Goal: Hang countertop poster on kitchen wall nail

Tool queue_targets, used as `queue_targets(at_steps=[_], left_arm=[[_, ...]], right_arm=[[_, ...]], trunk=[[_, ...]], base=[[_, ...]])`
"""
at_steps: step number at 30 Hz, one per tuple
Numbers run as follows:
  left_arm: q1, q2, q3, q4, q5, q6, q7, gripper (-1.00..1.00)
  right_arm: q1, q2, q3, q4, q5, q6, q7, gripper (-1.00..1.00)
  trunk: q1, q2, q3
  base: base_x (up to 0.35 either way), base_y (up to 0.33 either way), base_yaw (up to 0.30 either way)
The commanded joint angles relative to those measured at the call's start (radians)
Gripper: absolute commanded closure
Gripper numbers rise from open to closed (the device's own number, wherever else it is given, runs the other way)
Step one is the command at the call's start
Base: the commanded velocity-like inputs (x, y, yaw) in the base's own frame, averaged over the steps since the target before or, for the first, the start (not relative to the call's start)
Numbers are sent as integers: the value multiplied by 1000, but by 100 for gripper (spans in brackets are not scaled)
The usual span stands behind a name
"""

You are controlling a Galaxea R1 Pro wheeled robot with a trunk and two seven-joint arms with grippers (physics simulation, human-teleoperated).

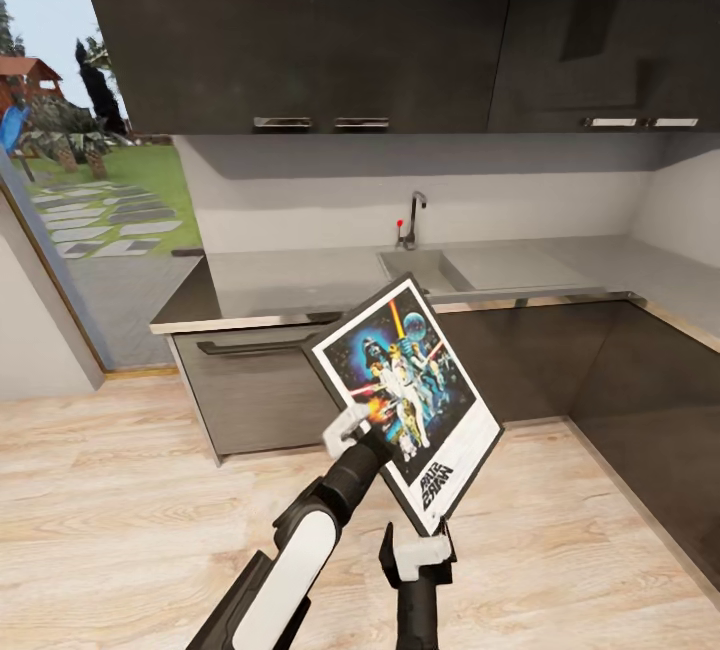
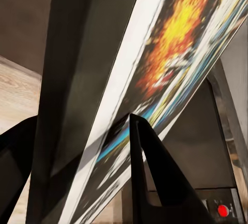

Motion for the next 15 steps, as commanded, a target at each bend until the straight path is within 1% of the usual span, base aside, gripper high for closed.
queue_targets(at_steps=[1,2,15], left_arm=[[-1,0,-1,-1,4,3,0,100],[-1,0,-1,-1,4,3,-17,100],[-1,0,-5,-2,5,3,-19,100]], right_arm=[[-1,0,-4,1,2,-9,1,-100],[-1,0,-40,1,3,-72,62,-100],[-1,1,-43,3,6,-76,64,-100]], trunk=[[0,-1,-1],[0,-1,-1],[0,-1,-1]], base=[[0,0,0],[0,0,0],[0,0,0]])
